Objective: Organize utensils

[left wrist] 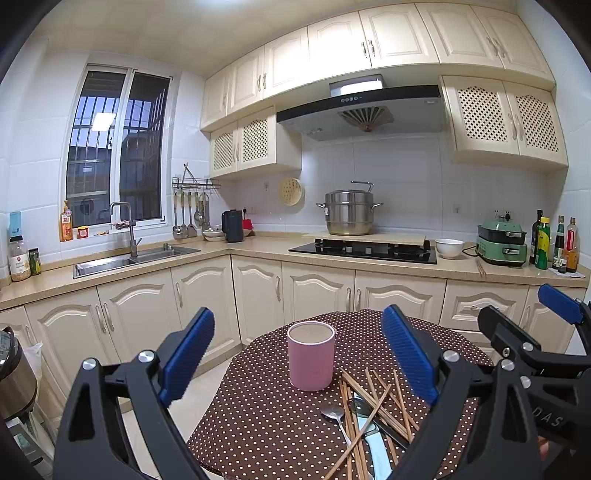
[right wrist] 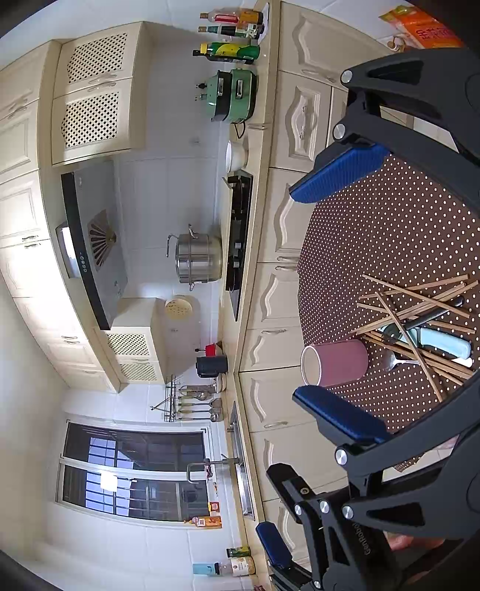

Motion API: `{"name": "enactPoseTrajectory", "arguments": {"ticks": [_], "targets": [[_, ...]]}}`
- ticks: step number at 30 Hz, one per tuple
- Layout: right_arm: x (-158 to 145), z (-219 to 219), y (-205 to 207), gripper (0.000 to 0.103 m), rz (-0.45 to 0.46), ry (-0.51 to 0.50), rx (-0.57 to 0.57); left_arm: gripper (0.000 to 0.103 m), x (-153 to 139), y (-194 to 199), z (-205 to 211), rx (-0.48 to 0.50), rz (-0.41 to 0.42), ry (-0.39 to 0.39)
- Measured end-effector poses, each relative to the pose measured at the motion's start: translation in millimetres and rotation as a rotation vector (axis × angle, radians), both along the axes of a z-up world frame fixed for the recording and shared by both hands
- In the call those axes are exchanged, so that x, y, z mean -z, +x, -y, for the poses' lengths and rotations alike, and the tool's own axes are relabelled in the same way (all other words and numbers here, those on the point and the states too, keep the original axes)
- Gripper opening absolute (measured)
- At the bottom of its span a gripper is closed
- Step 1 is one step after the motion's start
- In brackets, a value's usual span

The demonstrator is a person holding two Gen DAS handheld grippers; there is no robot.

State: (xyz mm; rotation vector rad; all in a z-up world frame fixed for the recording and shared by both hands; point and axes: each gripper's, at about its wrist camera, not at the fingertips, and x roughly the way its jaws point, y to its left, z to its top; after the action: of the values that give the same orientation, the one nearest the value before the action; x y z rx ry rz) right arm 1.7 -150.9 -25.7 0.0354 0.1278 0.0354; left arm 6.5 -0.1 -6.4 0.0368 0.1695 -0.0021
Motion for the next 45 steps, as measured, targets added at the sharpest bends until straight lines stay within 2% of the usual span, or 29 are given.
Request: {"name": "enactPoseTrajectory", "arguments": {"ticks": [45], "targets": [[2.0,4.3,6.4,0.097,-0.042,0.015,-0.003,0.091,5.7,1.1,-7.3,-0.003,-0.029,0.008]]}}
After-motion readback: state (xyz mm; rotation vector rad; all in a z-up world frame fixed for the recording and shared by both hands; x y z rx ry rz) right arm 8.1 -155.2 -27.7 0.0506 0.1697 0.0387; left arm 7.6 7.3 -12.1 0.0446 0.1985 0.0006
